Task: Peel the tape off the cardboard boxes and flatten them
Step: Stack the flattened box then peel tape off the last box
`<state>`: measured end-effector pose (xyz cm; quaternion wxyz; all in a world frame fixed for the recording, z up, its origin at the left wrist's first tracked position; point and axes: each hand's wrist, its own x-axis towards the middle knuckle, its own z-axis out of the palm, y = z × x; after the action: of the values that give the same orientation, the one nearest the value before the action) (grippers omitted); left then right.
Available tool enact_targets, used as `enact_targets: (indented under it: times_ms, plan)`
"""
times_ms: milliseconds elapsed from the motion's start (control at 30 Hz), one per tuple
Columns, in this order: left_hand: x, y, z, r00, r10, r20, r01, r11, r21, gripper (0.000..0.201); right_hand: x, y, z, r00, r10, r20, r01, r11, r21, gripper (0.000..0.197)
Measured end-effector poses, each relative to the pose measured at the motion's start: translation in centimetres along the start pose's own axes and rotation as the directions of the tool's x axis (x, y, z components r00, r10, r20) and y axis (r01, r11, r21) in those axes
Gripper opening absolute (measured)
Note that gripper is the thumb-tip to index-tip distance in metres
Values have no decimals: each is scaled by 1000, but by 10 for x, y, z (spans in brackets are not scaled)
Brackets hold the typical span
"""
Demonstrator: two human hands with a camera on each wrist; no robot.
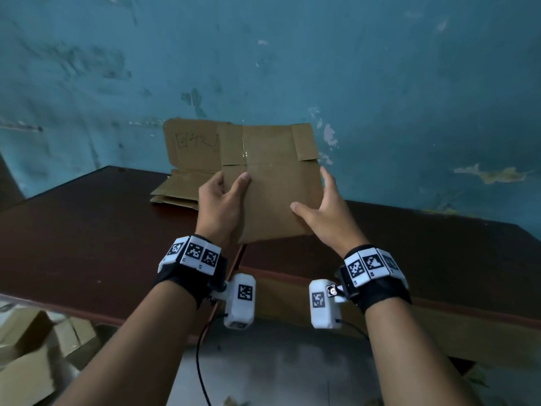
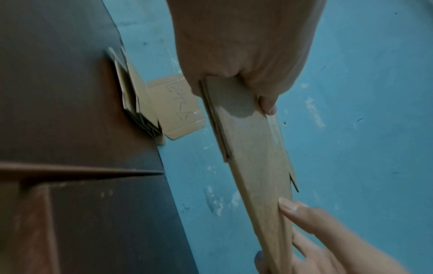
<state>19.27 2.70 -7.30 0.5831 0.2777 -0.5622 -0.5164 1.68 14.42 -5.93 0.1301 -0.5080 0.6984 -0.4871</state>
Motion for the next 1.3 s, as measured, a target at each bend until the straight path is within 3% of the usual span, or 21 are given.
enact_targets:
  times_ms: [100,200,300,500,567,700,833,1000,1133,1300]
  plan:
    - [24,5,-21,998,7,-66,4,986,166,17,8,-13,16,997,-74,12,74,997,-15,101]
    - [44,11,-38,993,29,-112,15,928,372,31,19,-27,36,996,-85,-2,85,995,-60,89]
    - [61,14,-56,991,-18,-132,87,838,539,46,33,-39,61,999,-43,-5,42,996,-73,87]
    - [95,5,-95,991,-112,-69,129,729,672,64,68,-55,112,990,100,100,-92,993,-77,88]
    - [108,3,-108,996,-73,-60,93,664,742,59,80,-58,130,973,119,198,-98,989,-110,100]
    - [135,-7,-129,999,-37,-37,51,544,838,30,100,-62,158,945,116,305,-41,970,-240,113]
    - [154,-25,-148,999,-33,-36,48,517,854,16,120,-56,193,948,84,307,16,951,-309,96]
    - [171,-48,-161,973,-188,138,-34,470,882,34,141,-40,231,963,59,264,37,937,-346,82]
    - [190,-57,-165,954,-239,180,-78,383,921,47,159,-30,253,963,69,259,50,904,-425,58]
    - [206,-69,-167,931,-294,217,-119,316,941,30,176,-19,271,952,100,288,65,857,-512,46]
